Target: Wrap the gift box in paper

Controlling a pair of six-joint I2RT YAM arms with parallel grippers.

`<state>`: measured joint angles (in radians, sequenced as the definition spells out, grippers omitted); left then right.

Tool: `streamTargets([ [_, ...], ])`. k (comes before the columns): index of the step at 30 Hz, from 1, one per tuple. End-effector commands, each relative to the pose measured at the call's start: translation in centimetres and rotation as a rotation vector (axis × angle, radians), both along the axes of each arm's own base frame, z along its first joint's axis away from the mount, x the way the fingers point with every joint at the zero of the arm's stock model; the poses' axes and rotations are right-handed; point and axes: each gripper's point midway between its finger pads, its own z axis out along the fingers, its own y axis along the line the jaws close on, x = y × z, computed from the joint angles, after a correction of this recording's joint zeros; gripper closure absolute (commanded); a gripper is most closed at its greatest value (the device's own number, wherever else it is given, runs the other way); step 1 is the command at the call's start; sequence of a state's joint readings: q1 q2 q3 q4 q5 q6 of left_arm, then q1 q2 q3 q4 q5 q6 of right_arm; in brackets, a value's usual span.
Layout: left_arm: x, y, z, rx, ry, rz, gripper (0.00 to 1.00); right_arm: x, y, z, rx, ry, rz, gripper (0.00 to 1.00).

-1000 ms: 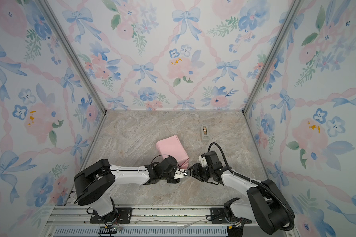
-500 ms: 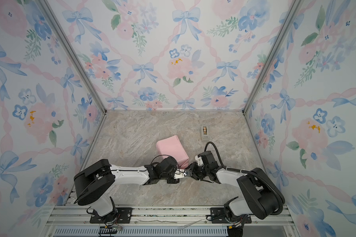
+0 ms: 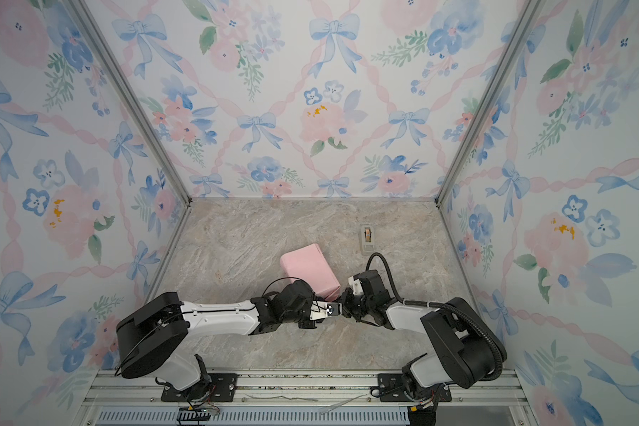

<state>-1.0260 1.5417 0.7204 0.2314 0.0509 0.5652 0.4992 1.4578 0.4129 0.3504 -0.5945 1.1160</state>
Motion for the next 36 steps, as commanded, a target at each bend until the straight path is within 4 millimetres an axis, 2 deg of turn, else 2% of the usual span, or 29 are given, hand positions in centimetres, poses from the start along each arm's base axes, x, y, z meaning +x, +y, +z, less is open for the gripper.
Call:
streamTargets([
  [1,-0.7,0.4,1.9,-0.063,-0.023,-0.014,0.51,0.4,0.7,0.6,0.020,-0.019,0.005,0.95],
  [5,-0.7,1.6,4.4,-0.119,-0.095,0.009,0.32,0.5,0.9,0.8,0.024,-0.023,0.004,0.96],
  [7,-0.2,2.7,4.8,-0.106,-0.142,0.042,0.28,0.5,1.0,0.9,0.025,-0.024,0.003,0.96],
  [13,1.5,5.1,1.9,0.035,-0.241,0.117,0.15,0.7,1.3,1.5,0.035,-0.036,0.002,0.96],
  [15,1.9,5.1,1.2,0.046,-0.259,0.130,0.02,0.7,1.3,1.6,0.032,-0.036,0.001,0.96],
  [21,2.0,4.2,0.5,0.034,-0.304,0.134,0.02,0.7,1.0,1.9,0.014,-0.042,-0.003,0.96],
  [25,1.9,4.0,-0.7,0.056,-0.310,0.128,0.02,0.5,0.9,1.8,0.001,-0.040,-0.001,0.96],
  [36,3.1,4.6,-2.7,0.067,-0.335,0.221,0.02,0.6,0.9,1.9,-0.002,-0.043,-0.003,0.96],
])
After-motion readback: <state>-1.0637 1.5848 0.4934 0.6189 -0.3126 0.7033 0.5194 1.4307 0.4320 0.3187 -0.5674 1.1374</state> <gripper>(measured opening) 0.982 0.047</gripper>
